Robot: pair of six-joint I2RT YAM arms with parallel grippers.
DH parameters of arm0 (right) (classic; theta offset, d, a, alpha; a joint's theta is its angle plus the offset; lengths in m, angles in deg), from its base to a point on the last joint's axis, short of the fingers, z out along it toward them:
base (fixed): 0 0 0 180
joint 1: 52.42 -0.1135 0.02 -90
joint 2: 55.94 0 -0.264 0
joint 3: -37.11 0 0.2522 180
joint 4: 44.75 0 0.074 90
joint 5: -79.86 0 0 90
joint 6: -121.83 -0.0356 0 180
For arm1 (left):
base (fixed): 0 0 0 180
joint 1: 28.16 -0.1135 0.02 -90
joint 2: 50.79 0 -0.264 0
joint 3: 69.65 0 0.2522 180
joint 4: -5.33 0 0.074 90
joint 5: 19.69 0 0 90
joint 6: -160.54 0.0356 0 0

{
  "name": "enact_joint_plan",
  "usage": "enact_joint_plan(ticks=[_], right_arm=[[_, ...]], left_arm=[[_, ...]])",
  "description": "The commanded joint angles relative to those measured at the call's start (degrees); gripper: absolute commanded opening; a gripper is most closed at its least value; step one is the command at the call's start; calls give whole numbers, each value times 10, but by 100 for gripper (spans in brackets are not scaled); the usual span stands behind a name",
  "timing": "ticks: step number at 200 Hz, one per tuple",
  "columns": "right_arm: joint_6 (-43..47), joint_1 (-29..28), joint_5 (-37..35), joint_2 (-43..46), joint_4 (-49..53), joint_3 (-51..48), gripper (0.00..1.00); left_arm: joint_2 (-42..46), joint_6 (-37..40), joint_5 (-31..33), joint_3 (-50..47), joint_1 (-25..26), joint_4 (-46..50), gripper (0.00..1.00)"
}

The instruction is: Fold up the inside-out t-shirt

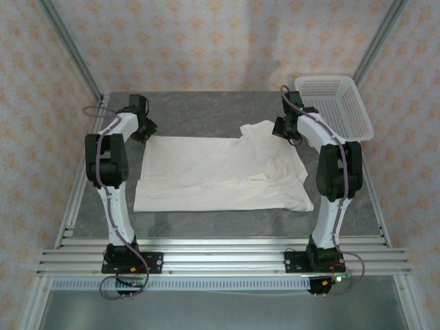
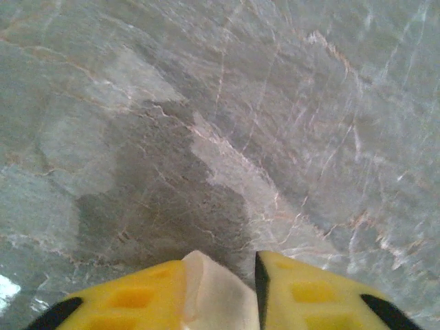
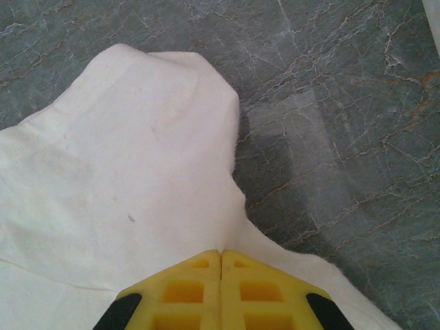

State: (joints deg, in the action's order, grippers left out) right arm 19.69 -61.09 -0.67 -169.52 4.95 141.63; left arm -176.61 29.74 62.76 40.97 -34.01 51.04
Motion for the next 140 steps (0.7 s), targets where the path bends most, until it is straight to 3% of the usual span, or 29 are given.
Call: enact_joint_plan(ticks=[1,21,91,140], right_arm=[[0,2,-9,-13,12,19,0],[-3,2,-15,-15,14,21,0],[-21,26,-35,8,7,-7,0],[-34,28,-15,4,7,4,0]], left_arm=[[-7,2,-12,30,-8,43,17],[-10,5,-11,38,-8,54,0],[33,-6,12,-24,-52,57,0],[45,-2,-39,-52,-75,23,0]])
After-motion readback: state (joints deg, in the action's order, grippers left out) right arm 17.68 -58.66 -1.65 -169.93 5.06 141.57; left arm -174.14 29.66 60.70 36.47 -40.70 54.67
